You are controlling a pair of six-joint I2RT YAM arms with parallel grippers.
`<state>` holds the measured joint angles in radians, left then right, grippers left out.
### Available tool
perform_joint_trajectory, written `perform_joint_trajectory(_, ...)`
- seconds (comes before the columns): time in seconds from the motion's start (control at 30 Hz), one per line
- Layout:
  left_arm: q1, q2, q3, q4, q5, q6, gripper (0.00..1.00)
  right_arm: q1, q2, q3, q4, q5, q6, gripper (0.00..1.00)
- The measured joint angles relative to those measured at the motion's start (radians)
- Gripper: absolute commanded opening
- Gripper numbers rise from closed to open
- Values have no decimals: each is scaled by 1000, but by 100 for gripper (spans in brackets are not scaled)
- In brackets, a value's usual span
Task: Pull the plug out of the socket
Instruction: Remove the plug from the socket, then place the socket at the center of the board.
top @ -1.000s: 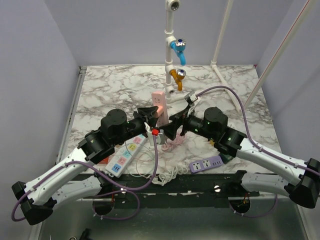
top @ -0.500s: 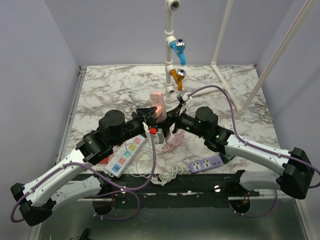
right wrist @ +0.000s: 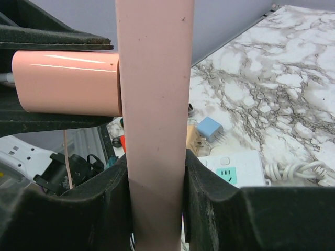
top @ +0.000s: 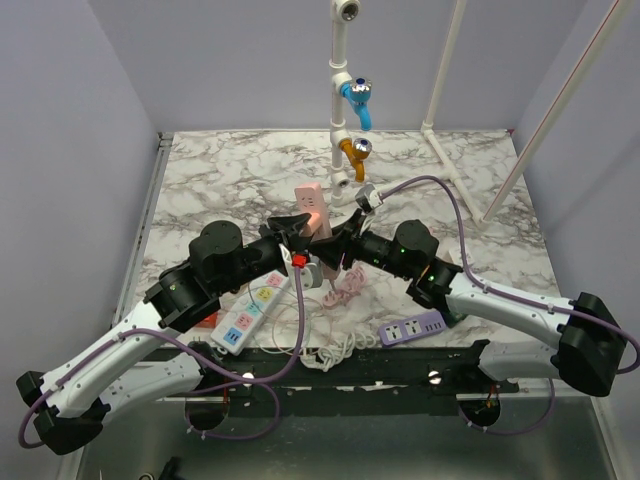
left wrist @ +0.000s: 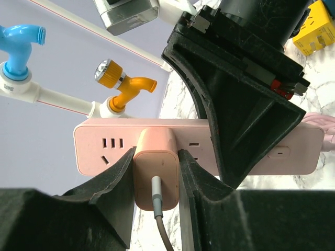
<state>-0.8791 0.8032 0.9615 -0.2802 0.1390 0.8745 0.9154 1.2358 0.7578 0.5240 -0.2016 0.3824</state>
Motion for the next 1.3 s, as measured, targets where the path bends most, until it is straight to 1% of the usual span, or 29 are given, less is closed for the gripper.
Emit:
perform_joint_trajectory(0.07,0,0,0,1,0,-1,0,0,0,-2,5,-1,2,3)
perform_joint_trajectory(0.1,0,0,0,1,0,-1,0,0,0,-2,5,-1,2,1)
perform_joint_trajectory(0.33,0,0,-4,3,5,-1,0,2,-2,10,-29,32,15,0)
perform_joint_trajectory(0.63,0,10,-14,11,7,0,0,34,-35,42,-177,156,38,0)
perform_joint_trajectory(0.77,0,23,-14,16,7,0,0,43,-50,42,-211,209,47,1)
perform_joint_trajectory(0.93,-3,26,-14,19,7,0,0,44,-58,41,-230,237,53,1)
perform_joint_trajectory(1.13,-14,-15,0,21,15,-1,0,-31,-50,29,-315,409,80,1)
perform_joint_trajectory(1.3,-16,-24,26,20,27,-5,0,-42,-44,17,-348,447,72,1)
